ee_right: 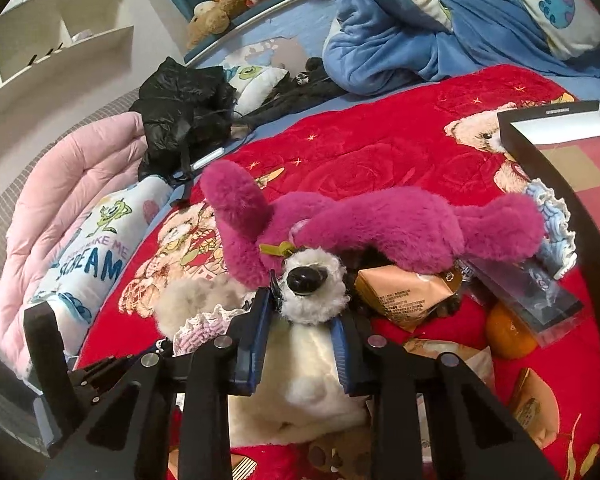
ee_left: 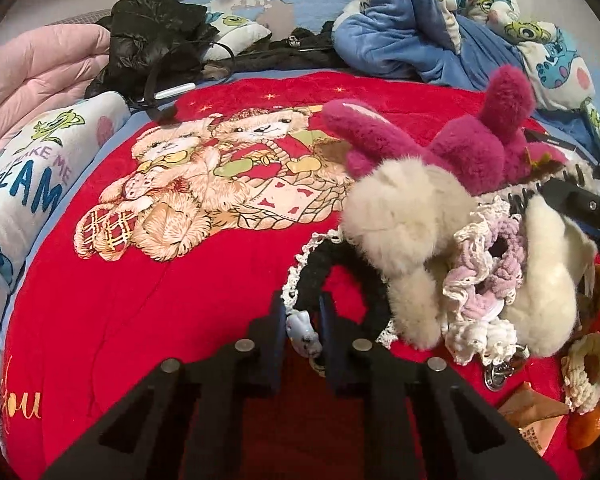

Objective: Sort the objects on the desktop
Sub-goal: 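Grasp the black lace scrunchie with left tool while right tool grasps the white fluffy clip, then carry the black scrunchie and the white fluffy clip over the black box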

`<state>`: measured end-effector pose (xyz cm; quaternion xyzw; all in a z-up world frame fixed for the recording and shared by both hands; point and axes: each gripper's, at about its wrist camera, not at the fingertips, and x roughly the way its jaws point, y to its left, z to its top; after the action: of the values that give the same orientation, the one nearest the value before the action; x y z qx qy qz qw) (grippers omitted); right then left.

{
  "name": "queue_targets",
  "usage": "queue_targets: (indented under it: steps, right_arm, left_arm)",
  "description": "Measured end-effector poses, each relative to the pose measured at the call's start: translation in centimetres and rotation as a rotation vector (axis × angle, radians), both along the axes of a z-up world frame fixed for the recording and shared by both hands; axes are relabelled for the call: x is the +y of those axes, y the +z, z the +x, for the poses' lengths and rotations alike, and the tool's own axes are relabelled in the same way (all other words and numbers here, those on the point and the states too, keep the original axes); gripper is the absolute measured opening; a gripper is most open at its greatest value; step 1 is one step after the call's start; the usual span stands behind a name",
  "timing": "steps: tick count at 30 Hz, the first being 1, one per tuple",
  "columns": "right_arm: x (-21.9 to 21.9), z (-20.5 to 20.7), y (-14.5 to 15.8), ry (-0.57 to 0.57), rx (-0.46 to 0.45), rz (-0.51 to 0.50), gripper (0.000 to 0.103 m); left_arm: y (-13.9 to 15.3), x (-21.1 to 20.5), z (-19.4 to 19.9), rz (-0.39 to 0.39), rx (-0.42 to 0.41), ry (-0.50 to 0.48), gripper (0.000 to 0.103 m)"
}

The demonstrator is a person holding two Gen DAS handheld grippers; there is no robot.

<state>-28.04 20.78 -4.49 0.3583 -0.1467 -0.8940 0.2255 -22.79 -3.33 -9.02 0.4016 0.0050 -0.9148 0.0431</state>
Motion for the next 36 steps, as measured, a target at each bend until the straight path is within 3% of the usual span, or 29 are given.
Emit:
queue_targets:
  steps: [18,36]
  right_arm:
    - [1.4,2.3,3.3,-0.011,0.089,-0.021,0.027]
    - [6.7,3.9,5.2,-0.068,0.133,-0.085,0.027]
  left_arm:
    - [4.8,1.0,2.2,0.019,0.132,-0.001,0.015]
    - [8.2,7.1,3.4,0.033,0.212,-0.099,0.015]
